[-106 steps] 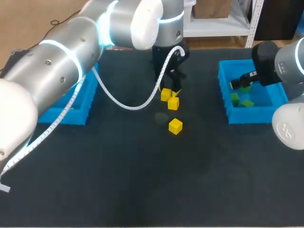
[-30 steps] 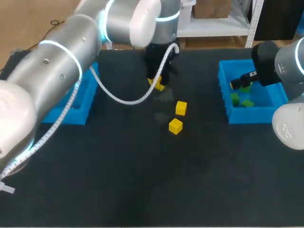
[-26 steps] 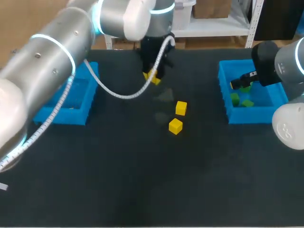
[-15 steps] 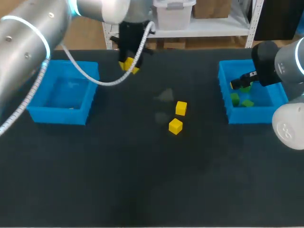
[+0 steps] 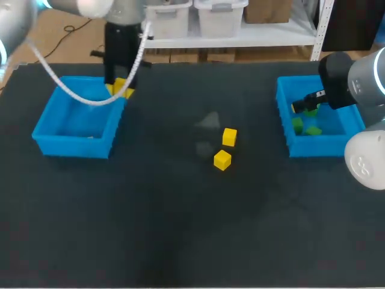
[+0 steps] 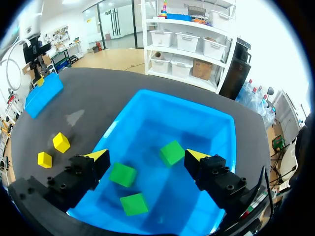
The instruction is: Put the green cubes in the right bin and the yellow cubes in the left bin.
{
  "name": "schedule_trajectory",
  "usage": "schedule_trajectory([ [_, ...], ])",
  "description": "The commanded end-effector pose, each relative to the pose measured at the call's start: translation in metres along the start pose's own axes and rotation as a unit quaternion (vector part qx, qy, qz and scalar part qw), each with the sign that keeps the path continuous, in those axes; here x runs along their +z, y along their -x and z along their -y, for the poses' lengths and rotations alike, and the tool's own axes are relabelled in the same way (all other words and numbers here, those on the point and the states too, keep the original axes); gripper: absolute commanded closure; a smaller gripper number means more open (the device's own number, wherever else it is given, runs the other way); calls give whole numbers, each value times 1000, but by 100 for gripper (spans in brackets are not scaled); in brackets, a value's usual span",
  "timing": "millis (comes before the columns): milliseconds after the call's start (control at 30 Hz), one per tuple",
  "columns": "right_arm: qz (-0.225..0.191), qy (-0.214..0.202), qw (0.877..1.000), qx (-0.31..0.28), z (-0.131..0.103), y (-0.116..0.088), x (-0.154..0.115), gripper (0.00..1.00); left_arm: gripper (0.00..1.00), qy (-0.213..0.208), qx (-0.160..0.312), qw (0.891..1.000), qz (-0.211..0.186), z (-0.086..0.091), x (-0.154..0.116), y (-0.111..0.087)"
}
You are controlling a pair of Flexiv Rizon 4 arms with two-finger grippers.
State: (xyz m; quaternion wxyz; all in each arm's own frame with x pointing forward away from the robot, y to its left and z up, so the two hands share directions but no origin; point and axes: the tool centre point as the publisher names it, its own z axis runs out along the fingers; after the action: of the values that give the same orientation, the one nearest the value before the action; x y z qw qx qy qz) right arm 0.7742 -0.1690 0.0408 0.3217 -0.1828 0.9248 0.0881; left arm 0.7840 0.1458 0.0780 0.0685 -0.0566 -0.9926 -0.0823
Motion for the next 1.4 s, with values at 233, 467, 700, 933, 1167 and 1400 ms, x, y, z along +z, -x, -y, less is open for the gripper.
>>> schedule_trajectory([
  [233,-1,0,1000,0,0,0,-1,0,100,-25,-51,985,164,-45,19,-45],
  [467,-1,0,1000,0,0,0,-1,0,0,-15,-73,986,146,-62,38,-51],
  [700,-1,0,1000,0,0,0,-1,0,0,-24,-56,987,150,-54,38,-43],
  [933,-1,0,1000,0,0,0,-1,0,0,-17,-24,984,175,-32,17,-28],
  [1167,-1,0,1000,0,0,0,-1,0,0,-27,40,979,200,14,-8,-8],
  [1400,-1,0,1000,0,0,0,-1,0,0,-78,154,966,193,90,-17,7],
])
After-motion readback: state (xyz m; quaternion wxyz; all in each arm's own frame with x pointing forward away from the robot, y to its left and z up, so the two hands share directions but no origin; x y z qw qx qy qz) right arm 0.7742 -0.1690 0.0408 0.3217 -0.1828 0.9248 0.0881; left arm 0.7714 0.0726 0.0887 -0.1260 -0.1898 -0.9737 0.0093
